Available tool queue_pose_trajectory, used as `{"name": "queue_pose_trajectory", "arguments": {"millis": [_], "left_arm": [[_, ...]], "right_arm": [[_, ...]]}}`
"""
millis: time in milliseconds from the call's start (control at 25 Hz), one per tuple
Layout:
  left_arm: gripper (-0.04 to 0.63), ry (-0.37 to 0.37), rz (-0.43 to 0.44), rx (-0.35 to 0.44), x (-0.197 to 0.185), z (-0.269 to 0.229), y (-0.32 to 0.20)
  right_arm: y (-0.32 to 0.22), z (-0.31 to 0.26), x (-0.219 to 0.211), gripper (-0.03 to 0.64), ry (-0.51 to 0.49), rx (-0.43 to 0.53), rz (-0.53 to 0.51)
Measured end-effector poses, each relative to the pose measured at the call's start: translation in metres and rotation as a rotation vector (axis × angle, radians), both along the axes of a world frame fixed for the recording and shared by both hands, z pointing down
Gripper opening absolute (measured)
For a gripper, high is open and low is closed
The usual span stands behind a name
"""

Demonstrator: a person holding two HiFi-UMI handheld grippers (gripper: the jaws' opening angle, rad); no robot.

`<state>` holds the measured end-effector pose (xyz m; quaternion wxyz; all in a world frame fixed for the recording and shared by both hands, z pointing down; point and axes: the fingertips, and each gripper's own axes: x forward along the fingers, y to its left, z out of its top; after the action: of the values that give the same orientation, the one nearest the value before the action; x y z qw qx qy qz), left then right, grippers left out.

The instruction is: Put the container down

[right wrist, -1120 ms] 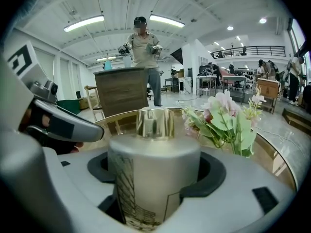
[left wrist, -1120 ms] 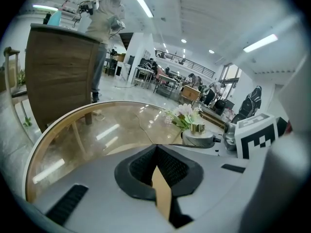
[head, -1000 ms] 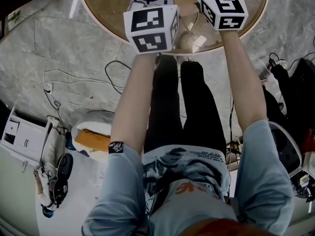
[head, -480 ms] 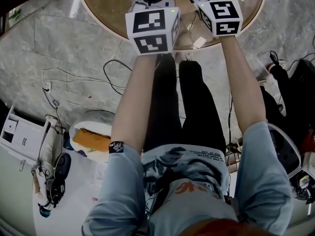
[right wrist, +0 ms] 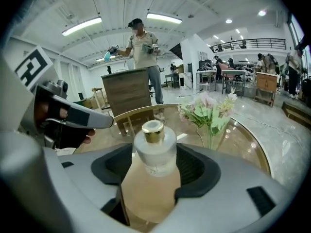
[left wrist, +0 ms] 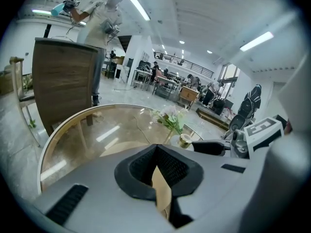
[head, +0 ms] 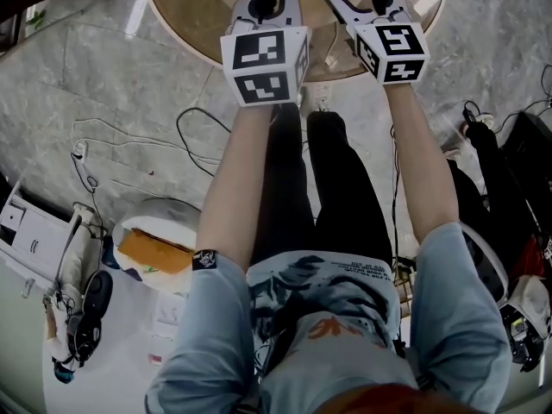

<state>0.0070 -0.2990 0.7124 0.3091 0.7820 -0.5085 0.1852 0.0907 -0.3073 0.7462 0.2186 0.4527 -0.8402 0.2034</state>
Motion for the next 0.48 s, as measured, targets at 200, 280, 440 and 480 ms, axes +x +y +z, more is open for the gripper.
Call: {"name": "queue_pose_trajectory", "arguments": {"millis": [200,280,440,480], "left_arm": [[0.025,0.020,-0.005,0.031,0.000,-0.023,0.015],[0.025,0.028,0.005,0.040,0.000,-0.026,0.020],[0.025,0.052,0.056,0.101,0.019,-0.074,0.037],[0.025,0.065,0.056,0.115,0.020,-0.088,0.039]], "right_arm": [[0.016,-0.030,0.007,0.146,-0.029,0.028,0.029],[0.019,-0.035,0.008,0.082,-0.053,0.035,0.045],[0.035,-0.081,0.017,0.012,-0.094,0.056,0.069],[0.037,-0.095,0.016,0.012,-0.103,0.061,0.065]]}}
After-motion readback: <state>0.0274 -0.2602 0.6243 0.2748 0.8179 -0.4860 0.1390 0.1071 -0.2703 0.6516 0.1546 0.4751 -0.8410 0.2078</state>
